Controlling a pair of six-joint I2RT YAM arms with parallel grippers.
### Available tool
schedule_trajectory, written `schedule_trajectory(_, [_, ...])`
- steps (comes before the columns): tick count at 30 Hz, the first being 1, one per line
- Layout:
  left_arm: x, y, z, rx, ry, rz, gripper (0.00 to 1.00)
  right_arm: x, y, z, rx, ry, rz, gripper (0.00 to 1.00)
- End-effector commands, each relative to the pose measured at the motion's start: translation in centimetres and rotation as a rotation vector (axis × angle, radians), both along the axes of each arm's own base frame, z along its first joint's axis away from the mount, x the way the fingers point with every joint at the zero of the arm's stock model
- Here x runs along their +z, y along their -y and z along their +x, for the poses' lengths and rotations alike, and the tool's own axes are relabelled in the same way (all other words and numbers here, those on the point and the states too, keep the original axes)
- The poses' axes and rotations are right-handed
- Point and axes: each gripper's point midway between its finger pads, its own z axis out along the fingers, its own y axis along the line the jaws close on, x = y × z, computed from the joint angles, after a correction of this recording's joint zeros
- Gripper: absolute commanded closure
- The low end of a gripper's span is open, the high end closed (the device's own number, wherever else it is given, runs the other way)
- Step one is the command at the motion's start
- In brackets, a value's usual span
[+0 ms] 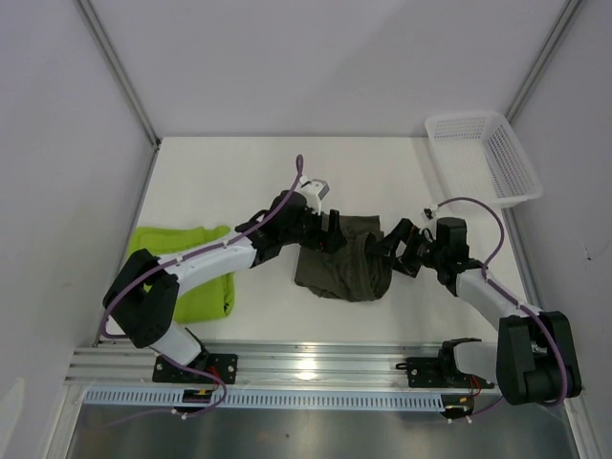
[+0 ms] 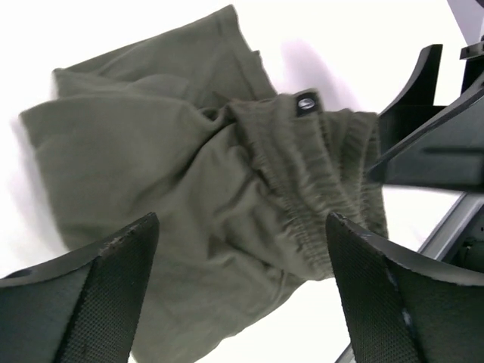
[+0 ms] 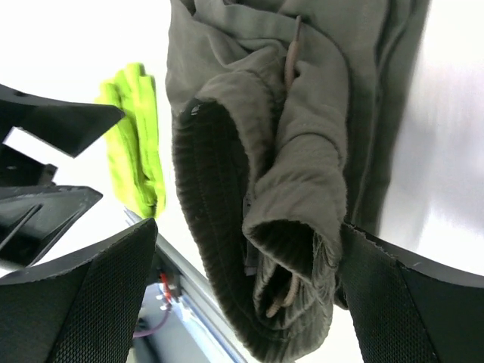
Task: Fold and stack the shorts
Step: Fold the shorts
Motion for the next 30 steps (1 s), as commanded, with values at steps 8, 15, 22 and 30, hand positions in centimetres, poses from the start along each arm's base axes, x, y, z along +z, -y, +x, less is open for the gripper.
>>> schedule_trajectory(8, [0.6, 1.7, 1.3, 0.045, 0.019, -0.010, 0.33, -2.4, -0.5, 0.2, -0.020, -0.056, -0.257, 0.01])
schedule_trajectory(15, [-0.1, 0.1, 2.4, 0.142, -0.023, 0.012, 0.35, -3.3, -1.4, 0.0, -0.028, -0.071, -0.415, 0.01])
schedule_trajectory(22, [3.2, -2.0, 2.5, 0.174, 0.021, 0.000, 0.30, -3.2, -1.7, 1.4, -0.050, -0.074, -0.476, 0.17])
schedule_trajectory(30, [5.0, -3.3, 2.0, 0.182, 0.051, 0.002, 0.29, -3.3, -3.3, 2.4, -0.026, -0.076, -0.577, 0.31])
